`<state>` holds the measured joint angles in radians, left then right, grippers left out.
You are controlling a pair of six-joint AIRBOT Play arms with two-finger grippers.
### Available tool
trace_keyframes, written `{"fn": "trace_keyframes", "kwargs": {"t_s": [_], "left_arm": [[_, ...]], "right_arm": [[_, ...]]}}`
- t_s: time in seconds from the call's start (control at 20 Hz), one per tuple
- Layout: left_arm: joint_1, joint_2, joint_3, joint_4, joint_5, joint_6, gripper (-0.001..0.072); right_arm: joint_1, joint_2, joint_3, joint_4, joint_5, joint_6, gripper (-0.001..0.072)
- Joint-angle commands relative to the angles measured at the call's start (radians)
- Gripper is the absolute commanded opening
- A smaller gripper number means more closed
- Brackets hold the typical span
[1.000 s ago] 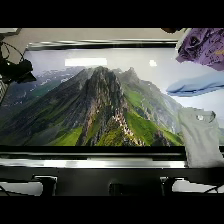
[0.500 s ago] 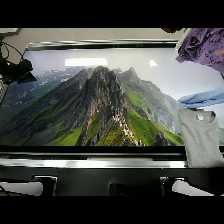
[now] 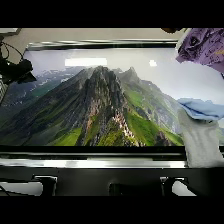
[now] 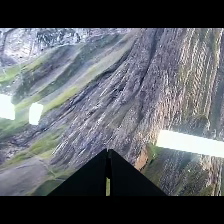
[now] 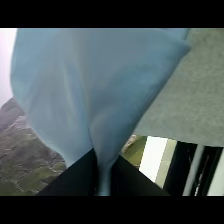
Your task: Fold the clothes and pants, and hang the long-sleeved shirts on hangers.
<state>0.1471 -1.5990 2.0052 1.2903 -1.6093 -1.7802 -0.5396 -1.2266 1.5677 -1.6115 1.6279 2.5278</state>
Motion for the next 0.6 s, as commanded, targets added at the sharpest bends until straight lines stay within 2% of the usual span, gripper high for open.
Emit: {"fn": "trace_keyframes", "kwargs": {"t_s": [0.0,0.2,0.55], "left_arm": [[0.001,0.0,0.0,0.0,0.0,0.0,0.0022],[0.001,0.0,0.0,0.001,0.001,0.0,0.0022],[0.001,0.0,0.0,0.0,0.001,0.0,0.0022]], "right_arm": [[0.019,0.1,-0.169,-0.132,0.016,0.034,0.0037],[0.019,0.163,-0.317,-0.189,0.009,-0.029,0.0037],[0.019,0.224,-0.606,-0.285,-0.055,-0.063,0.0037]]}}
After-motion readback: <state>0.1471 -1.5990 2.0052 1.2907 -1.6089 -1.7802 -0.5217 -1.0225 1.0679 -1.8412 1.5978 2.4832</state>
